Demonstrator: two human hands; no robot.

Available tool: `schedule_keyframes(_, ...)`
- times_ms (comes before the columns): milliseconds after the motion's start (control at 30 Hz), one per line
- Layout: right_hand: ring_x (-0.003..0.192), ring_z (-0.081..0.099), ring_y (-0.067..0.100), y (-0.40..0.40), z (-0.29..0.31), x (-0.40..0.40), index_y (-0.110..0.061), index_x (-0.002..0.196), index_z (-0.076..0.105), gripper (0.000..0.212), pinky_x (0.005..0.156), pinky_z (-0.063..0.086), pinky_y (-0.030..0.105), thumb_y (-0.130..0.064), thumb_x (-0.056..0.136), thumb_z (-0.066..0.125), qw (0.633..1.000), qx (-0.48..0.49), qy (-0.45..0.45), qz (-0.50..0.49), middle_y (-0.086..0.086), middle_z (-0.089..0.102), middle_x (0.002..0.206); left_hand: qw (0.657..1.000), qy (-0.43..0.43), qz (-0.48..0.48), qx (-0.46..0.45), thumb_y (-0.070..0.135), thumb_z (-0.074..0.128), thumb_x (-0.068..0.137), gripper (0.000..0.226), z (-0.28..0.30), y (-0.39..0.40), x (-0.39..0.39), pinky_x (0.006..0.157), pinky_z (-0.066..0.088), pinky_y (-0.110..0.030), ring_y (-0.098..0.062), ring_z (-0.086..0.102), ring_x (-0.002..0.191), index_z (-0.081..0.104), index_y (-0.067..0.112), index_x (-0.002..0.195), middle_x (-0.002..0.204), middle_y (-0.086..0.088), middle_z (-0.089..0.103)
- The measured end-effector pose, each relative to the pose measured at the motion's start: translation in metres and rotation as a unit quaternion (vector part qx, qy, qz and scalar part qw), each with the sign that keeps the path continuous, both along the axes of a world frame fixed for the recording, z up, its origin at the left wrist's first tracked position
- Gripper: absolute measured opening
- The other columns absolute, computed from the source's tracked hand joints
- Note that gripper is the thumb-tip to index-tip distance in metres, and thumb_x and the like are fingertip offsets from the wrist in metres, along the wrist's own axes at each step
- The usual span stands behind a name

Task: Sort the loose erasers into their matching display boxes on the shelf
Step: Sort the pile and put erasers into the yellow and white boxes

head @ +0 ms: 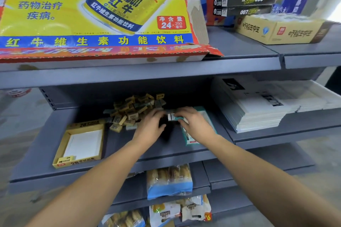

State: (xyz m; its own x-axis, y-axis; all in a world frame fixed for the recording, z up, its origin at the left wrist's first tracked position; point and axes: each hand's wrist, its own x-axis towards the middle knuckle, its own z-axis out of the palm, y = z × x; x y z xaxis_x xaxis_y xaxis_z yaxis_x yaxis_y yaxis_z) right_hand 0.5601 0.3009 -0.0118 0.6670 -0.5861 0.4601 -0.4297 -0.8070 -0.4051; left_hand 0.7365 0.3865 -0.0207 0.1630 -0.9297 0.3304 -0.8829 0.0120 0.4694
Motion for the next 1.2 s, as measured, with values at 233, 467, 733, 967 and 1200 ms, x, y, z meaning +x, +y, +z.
schedule_keyframes(233, 0.116, 0.054, 0.025, -0.029, -0.009, -0.058, -0.009, 0.115, 0.068, 0.026, 0.102, 0.042, 0.037, -0.006, 0.093, 0.055, 0.986, 0.039, 0.145, -0.073, 0.008, 0.063, 0.121, 1.0, 0.001, -0.015, 0.008, 0.008, 0.058, 0.088, 0.044, -0.015, -0.011, -0.018, 0.095, 0.047, -0.043, -0.024, 0.052, 0.117, 0.052, 0.018, 0.13, 0.128, -0.003, 0.052)
schedule_keyframes(467, 0.112, 0.058, 0.021, -0.026, -0.021, -0.048, -0.013, 0.115, 0.069, 0.026, 0.098, 0.045, 0.032, -0.01, 0.092, 0.057, 0.98, 0.072, 0.177, -0.061, 0.003, 0.064, 0.12, 1.0, 0.005, -0.019, -0.005, 0.008, 0.059, 0.088, 0.041, -0.017, -0.004, -0.011, 0.092, 0.048, -0.038, -0.02, 0.055, 0.11, 0.053, 0.015, 0.128, 0.123, -0.004, 0.054)
schedule_keyframes(733, 0.113, 0.057, 0.018, -0.021, -0.021, -0.033, -0.013, 0.116, 0.068, 0.027, 0.098, 0.046, 0.03, -0.008, 0.093, 0.054, 0.98, 0.077, 0.176, -0.045, 0.001, 0.063, 0.122, 1.0, 0.001, 0.004, 0.004, 0.01, 0.057, 0.09, 0.041, -0.019, 0.007, 0.004, 0.092, 0.049, -0.038, -0.017, 0.054, 0.113, 0.052, 0.015, 0.13, 0.127, -0.002, 0.053)
schedule_keyframes(967, 0.12, 0.054, 0.015, -0.017, -0.019, -0.036, -0.011, 0.112, 0.072, 0.032, 0.102, 0.038, 0.018, -0.007, 0.089, 0.05, 0.978, 0.094, 0.178, -0.053, 0.004, 0.063, 0.127, 1.0, 0.0, 0.009, -0.006, 0.012, 0.057, 0.09, 0.038, -0.019, 0.009, 0.003, 0.089, 0.05, -0.035, -0.017, 0.055, 0.109, 0.054, 0.015, 0.128, 0.122, -0.002, 0.056)
schedule_keyframes(1200, 0.114, 0.054, 0.027, -0.009, 0.0, 0.006, -0.011, 0.115, 0.067, 0.031, 0.093, 0.046, 0.033, -0.006, 0.088, 0.052, 0.994, 0.045, 0.075, -0.071, 0.008, 0.062, 0.123, 0.999, -0.017, 0.04, -0.005, 0.016, 0.057, 0.091, 0.038, -0.013, 0.021, 0.024, 0.089, 0.05, -0.035, -0.019, 0.056, 0.111, 0.055, 0.016, 0.129, 0.122, -0.002, 0.057)
